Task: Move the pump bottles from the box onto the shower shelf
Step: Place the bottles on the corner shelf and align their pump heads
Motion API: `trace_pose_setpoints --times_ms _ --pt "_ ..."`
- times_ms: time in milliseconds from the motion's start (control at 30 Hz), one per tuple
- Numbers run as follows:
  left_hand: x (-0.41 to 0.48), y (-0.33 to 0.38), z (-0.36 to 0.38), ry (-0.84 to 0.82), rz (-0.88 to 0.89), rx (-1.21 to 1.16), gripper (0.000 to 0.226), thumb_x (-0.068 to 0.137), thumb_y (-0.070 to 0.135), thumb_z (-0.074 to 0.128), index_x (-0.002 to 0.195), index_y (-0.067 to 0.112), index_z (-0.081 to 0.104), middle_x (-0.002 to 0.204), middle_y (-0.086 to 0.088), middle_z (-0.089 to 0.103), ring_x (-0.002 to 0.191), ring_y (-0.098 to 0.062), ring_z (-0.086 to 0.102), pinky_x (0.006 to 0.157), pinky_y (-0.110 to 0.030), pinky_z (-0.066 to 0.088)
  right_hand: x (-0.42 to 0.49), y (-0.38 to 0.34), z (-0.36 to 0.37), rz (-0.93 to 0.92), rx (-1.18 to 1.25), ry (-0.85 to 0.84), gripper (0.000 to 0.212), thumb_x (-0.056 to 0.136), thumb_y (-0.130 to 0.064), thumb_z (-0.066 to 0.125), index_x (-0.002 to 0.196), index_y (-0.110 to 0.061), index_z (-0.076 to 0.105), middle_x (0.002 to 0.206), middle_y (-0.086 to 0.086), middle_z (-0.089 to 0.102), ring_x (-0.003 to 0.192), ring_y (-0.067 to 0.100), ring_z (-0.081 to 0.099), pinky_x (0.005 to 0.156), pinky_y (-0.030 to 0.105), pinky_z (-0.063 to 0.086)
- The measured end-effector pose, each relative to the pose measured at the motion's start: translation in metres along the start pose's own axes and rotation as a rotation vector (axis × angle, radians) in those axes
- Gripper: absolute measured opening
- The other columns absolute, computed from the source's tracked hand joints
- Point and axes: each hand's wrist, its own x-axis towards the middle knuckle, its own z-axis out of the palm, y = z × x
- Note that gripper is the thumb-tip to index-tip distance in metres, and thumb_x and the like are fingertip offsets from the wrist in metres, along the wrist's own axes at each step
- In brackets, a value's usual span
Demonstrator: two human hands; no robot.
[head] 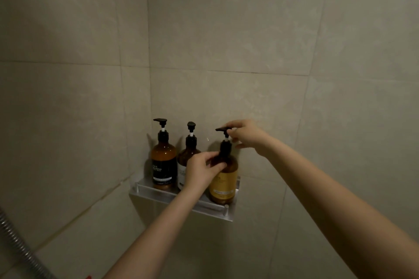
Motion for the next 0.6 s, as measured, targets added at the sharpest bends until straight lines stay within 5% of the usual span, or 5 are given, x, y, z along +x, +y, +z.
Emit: trace_pose_setpoints --times_ms 200,333,600 --pt "-0.0004 -0.0019 0.0011 -0.001 -0.014 -0.032 0.045 0.08 0.019 0.069 0.123 0.013 0.058 0.124 -0.004 0.062 0.112 -0.011 0.057 0.083 -0.014 0.045 0.0065 0.0062 0.0057 0.129 0.264 0.148 0.033 0.085 -0.024 0.066 0.109 -0.003 0.061 0.093 0.014 0.064 0.077 0.021 0.06 0.077 0.033 0.056" --pt "-0.0009 -0.0019 0.0018 -0.001 -0.023 -0.04 0.046 0.08 0.019 0.069 0.124 0.012 0.057 0.127 -0.005 0.06 0.117 -0.014 0.055 0.088 -0.018 0.044 0.0087 0.0038 0.0072 0.214 0.392 0.155 0.035 0.084 -0.017 0.067 0.115 -0.002 0.059 0.107 0.016 0.063 0.073 0.017 0.058 0.069 0.027 0.055" --pt "-0.0016 -0.0017 0.002 -0.007 -0.017 -0.027 0.046 0.081 0.018 0.068 0.125 0.012 0.057 0.127 -0.006 0.06 0.118 -0.015 0.055 0.09 -0.02 0.045 0.0083 0.0057 0.0052 0.251 0.447 0.084 0.026 0.093 -0.012 0.046 0.104 -0.012 0.07 0.086 0.004 0.052 0.075 0.016 0.05 0.057 0.02 0.046"
